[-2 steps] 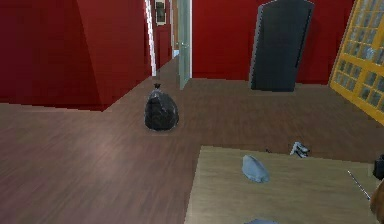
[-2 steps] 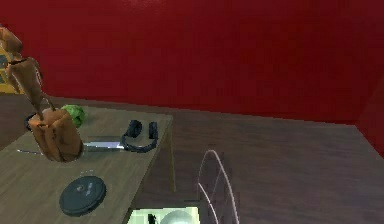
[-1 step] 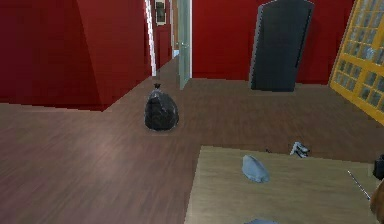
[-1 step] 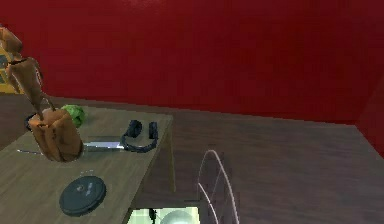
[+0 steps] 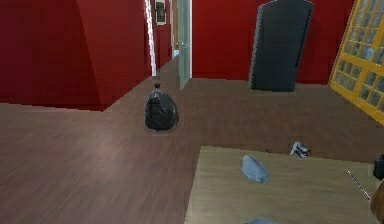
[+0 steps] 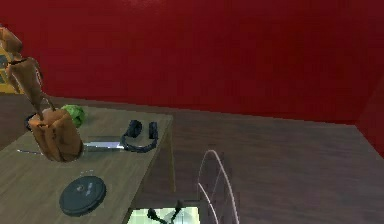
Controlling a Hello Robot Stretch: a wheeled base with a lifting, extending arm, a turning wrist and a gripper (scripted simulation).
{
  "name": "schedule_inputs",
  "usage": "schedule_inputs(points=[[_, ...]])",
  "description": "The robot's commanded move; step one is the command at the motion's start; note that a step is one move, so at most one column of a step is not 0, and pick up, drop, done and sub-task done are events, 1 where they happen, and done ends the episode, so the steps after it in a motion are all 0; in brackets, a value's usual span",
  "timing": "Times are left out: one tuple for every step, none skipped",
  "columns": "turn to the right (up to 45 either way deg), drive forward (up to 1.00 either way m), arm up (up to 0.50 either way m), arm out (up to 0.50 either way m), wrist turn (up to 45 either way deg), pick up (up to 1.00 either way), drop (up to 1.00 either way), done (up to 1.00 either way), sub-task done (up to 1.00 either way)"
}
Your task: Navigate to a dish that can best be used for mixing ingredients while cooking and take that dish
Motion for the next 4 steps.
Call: schedule_inputs(points=[[0.0,0.00,-0.30,0.00,0.0,0.00,0.00,0.00,0.00],[0.0,0.00,0.00,0.00,0.0,1.00,0.00,0.00,0.00],[0.0,0.00,0.10,0.00,0.0,0.00,0.00,0.00,0.00],[0.0,0.00,0.00,0.00,0.0,0.00,0.00,1.00,0.00]])
